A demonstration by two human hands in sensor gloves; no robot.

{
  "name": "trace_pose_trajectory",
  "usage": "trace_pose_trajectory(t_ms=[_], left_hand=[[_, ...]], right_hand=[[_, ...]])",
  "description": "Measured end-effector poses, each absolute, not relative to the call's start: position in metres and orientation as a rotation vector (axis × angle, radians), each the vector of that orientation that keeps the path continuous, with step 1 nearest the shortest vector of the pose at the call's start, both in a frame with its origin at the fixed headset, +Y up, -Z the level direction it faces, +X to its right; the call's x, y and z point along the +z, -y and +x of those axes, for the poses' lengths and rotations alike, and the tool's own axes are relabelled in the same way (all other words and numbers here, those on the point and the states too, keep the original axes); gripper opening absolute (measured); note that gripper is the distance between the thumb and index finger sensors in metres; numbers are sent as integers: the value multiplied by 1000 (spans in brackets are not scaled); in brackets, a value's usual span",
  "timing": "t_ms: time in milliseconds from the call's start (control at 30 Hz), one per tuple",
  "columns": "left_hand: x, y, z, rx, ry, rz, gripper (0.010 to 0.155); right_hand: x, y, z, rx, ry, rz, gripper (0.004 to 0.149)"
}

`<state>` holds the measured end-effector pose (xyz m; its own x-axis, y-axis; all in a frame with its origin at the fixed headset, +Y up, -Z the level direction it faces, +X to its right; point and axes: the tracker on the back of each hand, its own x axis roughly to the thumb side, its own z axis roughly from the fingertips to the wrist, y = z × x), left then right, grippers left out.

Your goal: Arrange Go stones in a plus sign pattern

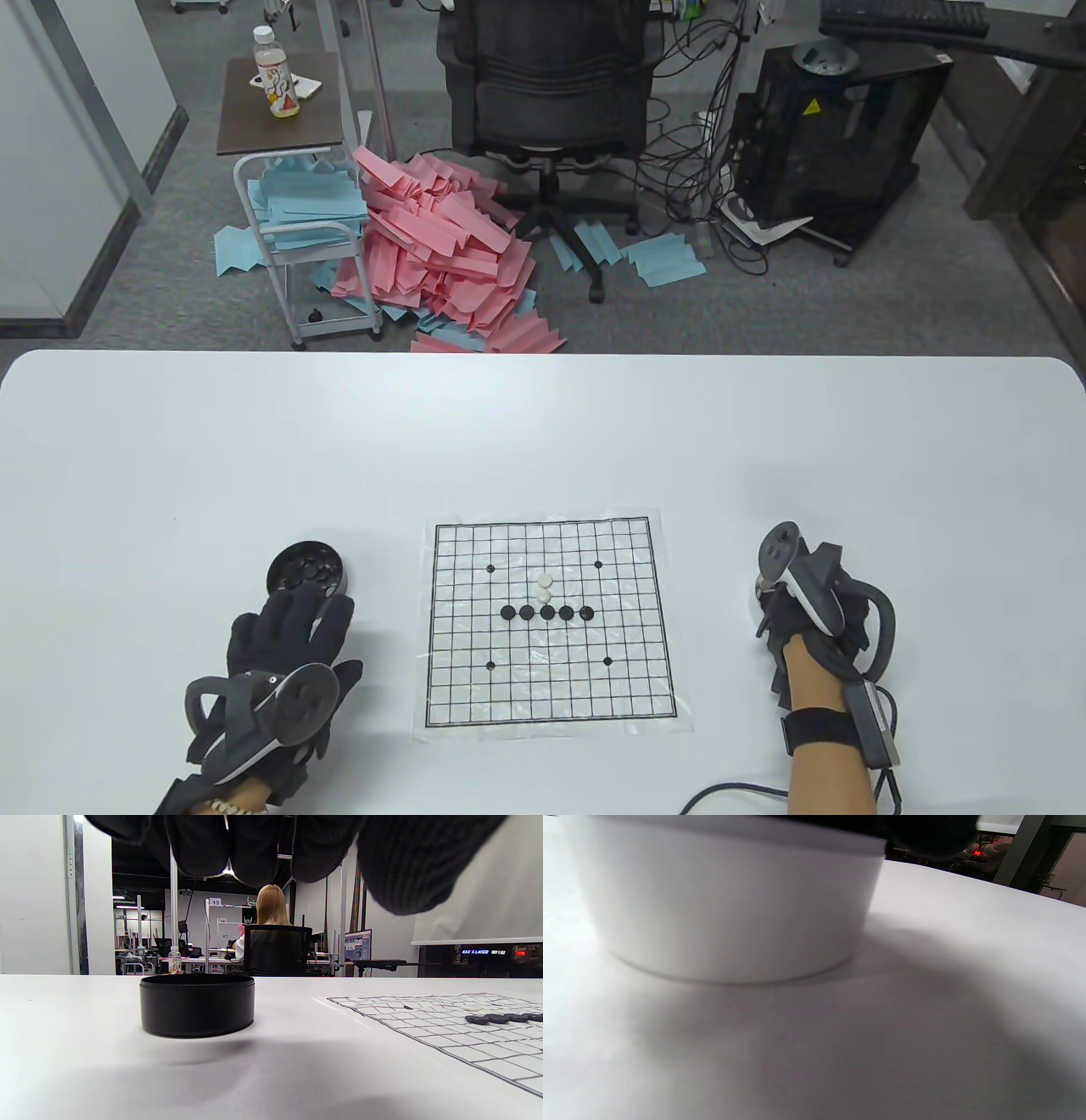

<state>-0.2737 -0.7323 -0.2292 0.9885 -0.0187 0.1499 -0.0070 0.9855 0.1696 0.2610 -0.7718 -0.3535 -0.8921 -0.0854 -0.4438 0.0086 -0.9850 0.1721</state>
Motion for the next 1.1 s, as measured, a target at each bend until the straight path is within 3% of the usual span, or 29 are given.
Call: trace_pose_trajectory(t_ms=[300, 567, 833, 1100], left_hand=[[-229, 733, -274, -3, 150, 166, 76], [-230, 732, -274, 0, 152, 168, 76], [-230, 732, -275, 1, 153, 178, 76], [-229, 732, -276, 3, 155, 181, 76]], right_hand=[[-351, 770, 263, -3010, 252, 703, 38], [-346, 737, 248, -2898, 40, 619, 38], [-341, 710, 176, -3017, -106, 278, 38], [-331, 725, 83, -3057, -45, -119, 38]])
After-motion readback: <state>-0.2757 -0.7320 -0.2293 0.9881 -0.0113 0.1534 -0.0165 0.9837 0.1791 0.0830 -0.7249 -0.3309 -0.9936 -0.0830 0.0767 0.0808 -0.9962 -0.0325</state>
